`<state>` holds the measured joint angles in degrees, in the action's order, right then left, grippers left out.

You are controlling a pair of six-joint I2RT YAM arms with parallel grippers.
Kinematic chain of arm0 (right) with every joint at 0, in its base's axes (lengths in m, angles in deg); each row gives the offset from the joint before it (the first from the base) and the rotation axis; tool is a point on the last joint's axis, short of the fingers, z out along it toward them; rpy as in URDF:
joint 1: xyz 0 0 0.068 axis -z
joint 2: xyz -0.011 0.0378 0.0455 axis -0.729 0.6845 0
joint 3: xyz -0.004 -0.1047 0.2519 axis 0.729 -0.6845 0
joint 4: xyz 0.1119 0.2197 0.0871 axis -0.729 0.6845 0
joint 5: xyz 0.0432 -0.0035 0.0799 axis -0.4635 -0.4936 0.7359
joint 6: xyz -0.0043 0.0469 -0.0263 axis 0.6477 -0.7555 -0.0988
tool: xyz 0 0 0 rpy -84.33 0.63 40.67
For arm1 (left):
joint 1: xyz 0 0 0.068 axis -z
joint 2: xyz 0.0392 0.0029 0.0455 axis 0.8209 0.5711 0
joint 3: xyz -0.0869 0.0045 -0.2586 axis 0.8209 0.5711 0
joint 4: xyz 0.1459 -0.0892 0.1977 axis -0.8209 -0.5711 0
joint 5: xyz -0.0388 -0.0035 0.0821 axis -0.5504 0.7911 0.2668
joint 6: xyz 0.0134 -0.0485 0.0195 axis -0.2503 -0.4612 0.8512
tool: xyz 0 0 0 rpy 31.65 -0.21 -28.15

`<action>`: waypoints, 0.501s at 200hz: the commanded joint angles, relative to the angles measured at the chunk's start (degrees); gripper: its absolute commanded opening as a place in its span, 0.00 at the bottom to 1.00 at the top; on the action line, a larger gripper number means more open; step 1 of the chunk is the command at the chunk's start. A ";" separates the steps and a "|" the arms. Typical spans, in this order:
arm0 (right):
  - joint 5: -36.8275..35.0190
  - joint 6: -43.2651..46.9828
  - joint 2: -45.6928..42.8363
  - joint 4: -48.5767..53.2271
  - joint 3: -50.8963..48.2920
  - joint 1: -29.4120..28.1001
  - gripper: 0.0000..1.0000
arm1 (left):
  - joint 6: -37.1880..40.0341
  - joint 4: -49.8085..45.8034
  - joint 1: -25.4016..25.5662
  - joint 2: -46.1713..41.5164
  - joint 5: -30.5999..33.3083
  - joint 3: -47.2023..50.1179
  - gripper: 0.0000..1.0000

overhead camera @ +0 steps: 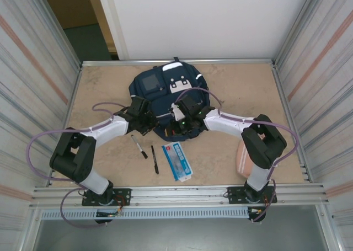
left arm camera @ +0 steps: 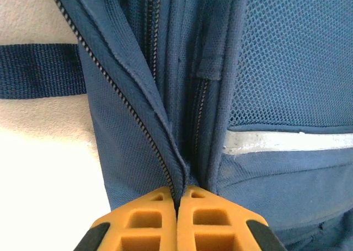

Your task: Pack the student bag

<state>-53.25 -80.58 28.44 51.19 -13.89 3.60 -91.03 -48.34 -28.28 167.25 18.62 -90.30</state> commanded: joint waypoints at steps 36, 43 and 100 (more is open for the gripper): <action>-7.43 6.59 -9.41 9.91 -8.08 6.47 0.00 | 7.85 7.41 -7.15 0.48 -0.84 -0.41 0.00; -7.31 7.03 -10.15 9.90 -8.92 7.44 0.00 | 8.98 7.88 -7.68 1.92 -1.82 -1.67 0.00; -1.85 5.54 -8.76 6.82 -7.12 8.44 0.00 | 15.89 9.49 -9.33 9.99 0.77 -13.78 0.00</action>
<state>-58.47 -74.61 19.20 56.50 -21.59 12.37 -80.35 -43.69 -35.47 174.83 13.85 -97.06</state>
